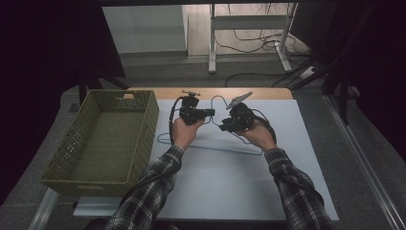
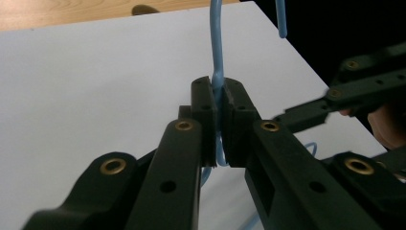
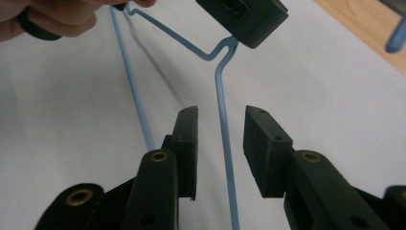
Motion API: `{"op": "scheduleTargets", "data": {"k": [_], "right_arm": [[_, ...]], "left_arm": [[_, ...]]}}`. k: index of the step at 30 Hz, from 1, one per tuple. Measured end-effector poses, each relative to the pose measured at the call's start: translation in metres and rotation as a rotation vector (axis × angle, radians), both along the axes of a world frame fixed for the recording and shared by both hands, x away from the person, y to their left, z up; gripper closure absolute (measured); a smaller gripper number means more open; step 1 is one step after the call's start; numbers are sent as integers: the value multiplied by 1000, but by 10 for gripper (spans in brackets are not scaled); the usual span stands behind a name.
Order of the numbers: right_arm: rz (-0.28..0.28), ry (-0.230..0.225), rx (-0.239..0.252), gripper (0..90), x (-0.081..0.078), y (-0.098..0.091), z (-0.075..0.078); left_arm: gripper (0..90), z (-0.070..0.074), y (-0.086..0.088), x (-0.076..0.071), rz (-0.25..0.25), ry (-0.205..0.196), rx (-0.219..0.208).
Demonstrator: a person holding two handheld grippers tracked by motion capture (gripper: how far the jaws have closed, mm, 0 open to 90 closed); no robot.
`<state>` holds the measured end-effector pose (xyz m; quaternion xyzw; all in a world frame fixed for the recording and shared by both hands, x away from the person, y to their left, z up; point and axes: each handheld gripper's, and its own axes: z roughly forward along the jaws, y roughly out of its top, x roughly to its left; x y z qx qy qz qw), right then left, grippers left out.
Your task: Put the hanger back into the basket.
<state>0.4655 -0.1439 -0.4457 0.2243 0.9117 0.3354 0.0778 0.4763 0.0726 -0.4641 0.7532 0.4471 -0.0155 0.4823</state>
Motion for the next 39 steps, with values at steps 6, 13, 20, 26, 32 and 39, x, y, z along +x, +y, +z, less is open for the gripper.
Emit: {"op": "scheduleTargets", "data": {"k": [6,13,20,26,32,39], "right_arm": [[8,28,-42,726,-5,12,-5],[47,27,-50,866,-19,15,1],[60,1,-41,867,-34,5,20],[93,-12,-27,867,-51,-4,35],[140,-4,-14,867,-73,-7,44],[220,11,-7,867,-98,2,44]], "left_arm": [[856,7,-3,-23,-41,-32,-17],[750,24,2,-38,-100,-104,-10],[338,55,19,-59,-200,-201,112],[214,66,33,-87,-277,-232,222],[361,69,38,-108,-415,-214,328],[548,61,31,-114,-526,-150,393]]}}
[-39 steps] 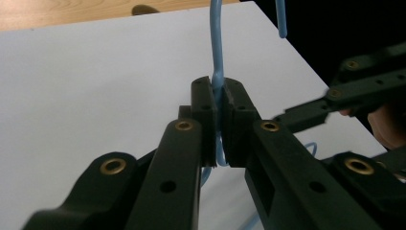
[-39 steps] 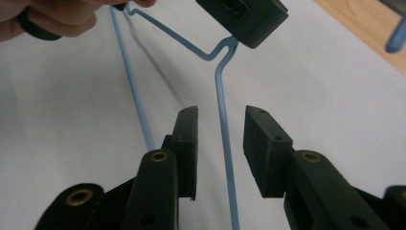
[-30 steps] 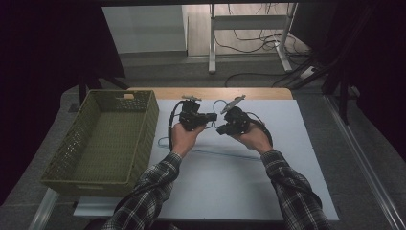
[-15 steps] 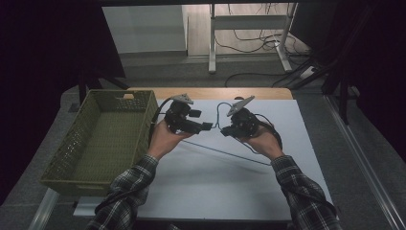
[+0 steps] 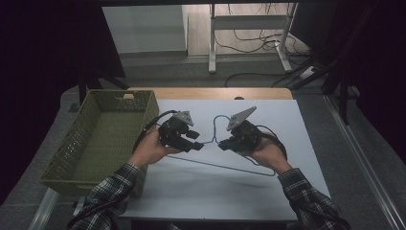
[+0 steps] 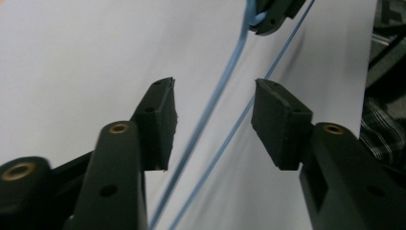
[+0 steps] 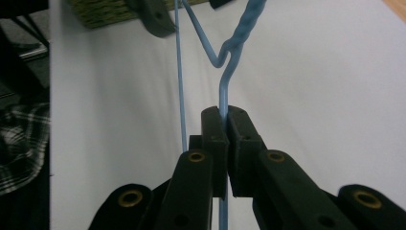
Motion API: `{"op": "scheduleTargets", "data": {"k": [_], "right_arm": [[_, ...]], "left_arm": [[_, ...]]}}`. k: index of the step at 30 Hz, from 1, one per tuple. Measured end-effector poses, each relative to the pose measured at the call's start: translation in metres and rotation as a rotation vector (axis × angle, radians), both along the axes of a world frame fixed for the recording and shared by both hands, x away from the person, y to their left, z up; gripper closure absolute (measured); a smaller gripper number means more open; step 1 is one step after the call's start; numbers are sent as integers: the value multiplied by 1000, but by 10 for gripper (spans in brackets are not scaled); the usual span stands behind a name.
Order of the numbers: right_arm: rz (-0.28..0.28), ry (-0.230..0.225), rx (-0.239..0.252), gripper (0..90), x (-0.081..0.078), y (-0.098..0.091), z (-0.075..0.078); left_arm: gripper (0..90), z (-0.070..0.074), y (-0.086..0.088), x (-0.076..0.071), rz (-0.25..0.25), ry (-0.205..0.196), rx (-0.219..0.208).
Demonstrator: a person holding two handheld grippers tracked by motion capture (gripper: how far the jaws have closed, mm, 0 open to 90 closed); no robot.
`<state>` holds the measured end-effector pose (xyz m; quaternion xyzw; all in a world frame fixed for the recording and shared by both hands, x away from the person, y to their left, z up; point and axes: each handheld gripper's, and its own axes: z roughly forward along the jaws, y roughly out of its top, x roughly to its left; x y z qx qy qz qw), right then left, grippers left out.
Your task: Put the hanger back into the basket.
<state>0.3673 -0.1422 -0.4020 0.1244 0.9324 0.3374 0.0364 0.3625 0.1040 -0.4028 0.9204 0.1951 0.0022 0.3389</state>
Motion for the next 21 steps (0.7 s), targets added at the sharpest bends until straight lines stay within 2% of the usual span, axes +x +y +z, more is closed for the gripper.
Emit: {"op": "scheduleTargets", "data": {"k": [3,8,9,11,13,14,16,17,18,20,21], "right_arm": [[31,10,0,867,-6,6,-3],[71,18,-5,867,-10,16,-8],[84,16,-5,867,-11,17,-9],[97,21,-1,867,-11,19,-10],[102,16,-7,865,-12,21,-11],[104,10,-15,863,-11,21,-11],[96,15,-22,854,-10,20,-12],[91,20,-10,840,-10,19,-12],[75,5,3,813,-10,17,-11],[37,-6,30,700,-10,12,-8],[15,-18,44,681,-11,9,-6]], "left_arm": [[595,-4,-2,0,-25,46,19],[671,-8,-6,-1,-89,93,54],[710,-9,-6,-1,-100,104,64],[793,-11,-7,-2,-105,112,78],[832,-12,-7,-3,-135,107,88],[860,-12,-8,-5,-141,112,81],[871,-12,-7,-6,-117,120,60],[872,-11,-6,-7,-114,125,39],[873,-10,-5,-7,-105,134,19],[873,-7,-4,-8,-77,132,7],[874,-6,-3,-8,-57,129,-2]]}}
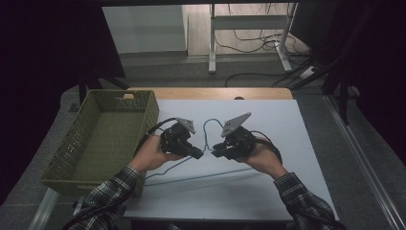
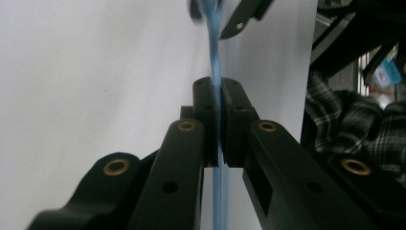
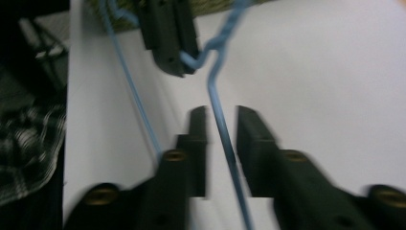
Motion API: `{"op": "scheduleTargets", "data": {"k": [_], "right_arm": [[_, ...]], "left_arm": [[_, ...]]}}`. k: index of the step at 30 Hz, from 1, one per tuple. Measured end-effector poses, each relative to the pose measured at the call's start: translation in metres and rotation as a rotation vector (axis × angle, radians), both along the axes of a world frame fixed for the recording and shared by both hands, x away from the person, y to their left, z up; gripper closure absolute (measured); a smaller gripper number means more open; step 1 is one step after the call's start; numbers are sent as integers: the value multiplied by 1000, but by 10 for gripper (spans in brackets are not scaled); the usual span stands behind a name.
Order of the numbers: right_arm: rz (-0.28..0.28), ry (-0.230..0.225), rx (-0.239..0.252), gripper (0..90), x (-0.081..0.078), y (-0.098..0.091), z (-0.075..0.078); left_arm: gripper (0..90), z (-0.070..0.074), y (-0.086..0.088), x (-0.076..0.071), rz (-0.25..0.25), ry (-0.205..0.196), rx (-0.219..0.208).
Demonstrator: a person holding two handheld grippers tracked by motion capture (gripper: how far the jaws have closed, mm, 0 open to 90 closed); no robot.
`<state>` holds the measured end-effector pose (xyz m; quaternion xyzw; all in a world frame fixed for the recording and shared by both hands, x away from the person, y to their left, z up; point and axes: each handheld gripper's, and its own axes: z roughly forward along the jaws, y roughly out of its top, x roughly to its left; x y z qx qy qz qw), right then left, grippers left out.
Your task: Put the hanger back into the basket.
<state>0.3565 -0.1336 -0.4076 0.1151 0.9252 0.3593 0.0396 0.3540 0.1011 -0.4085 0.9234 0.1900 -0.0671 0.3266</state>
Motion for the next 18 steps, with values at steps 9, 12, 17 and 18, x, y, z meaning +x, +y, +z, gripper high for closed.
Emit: {"op": "scheduleTargets", "data": {"k": [9,12,17,18], "right_arm": [[-113,-20,65,360,-13,-30,14],[-149,-32,76,283,-18,-39,13],[-213,-34,112,196,-25,-55,11],[-221,-32,117,189,-26,-58,10]], "left_arm": [[873,12,18,4,168,41,-106],[872,18,24,4,211,33,-118],[873,29,35,4,266,11,-122],[872,31,37,4,279,1,-119]]}}
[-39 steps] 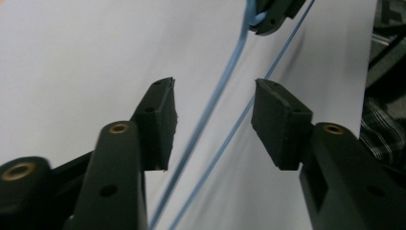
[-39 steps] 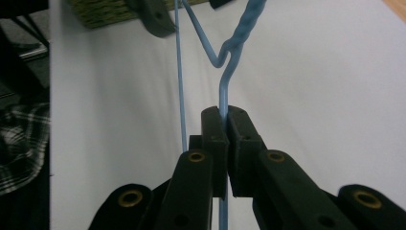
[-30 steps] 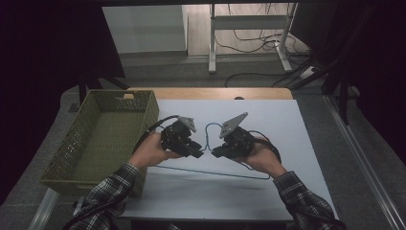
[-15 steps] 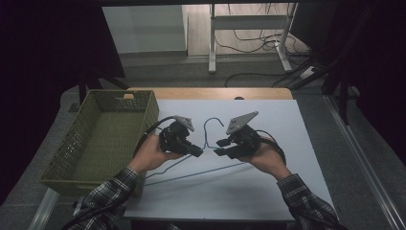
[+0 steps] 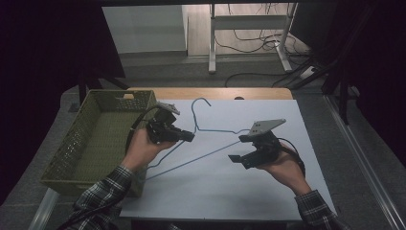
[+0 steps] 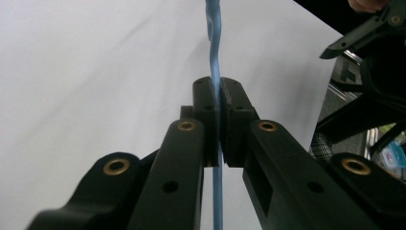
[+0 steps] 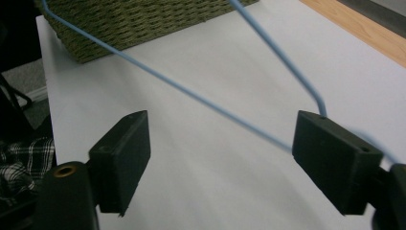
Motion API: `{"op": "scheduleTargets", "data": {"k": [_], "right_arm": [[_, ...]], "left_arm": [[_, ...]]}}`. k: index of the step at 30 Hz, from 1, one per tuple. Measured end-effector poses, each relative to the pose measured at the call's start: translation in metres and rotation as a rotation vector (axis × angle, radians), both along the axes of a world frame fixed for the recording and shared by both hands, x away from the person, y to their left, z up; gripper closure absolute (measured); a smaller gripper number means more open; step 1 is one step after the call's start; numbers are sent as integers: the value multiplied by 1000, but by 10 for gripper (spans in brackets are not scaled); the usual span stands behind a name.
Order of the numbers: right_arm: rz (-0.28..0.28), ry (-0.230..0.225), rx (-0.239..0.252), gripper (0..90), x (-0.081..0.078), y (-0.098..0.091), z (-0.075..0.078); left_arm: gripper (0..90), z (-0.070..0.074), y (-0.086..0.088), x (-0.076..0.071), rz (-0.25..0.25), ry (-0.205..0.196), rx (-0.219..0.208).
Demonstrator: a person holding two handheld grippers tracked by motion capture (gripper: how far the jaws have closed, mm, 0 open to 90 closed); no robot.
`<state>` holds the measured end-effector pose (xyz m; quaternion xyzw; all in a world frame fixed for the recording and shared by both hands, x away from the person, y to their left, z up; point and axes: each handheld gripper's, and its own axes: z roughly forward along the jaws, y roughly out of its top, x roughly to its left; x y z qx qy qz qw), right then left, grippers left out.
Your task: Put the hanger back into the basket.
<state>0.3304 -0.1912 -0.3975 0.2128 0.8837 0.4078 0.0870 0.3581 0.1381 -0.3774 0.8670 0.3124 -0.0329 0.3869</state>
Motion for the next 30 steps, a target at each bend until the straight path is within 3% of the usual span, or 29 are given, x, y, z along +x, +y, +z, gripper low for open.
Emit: {"op": "scheduleTargets", "data": {"k": [6,13,20,30], "right_arm": [[-39,7,19,171,-8,-14,-6],[-83,30,46,162,-14,-25,-14],[-125,39,79,141,-18,-37,-19],[-173,33,93,82,-24,-50,-28]], "left_arm": [[873,13,16,1,73,-6,-32],[873,32,32,0,129,-43,-29],[873,50,75,-2,244,-112,-8],[874,47,141,-6,383,-154,18]]}}
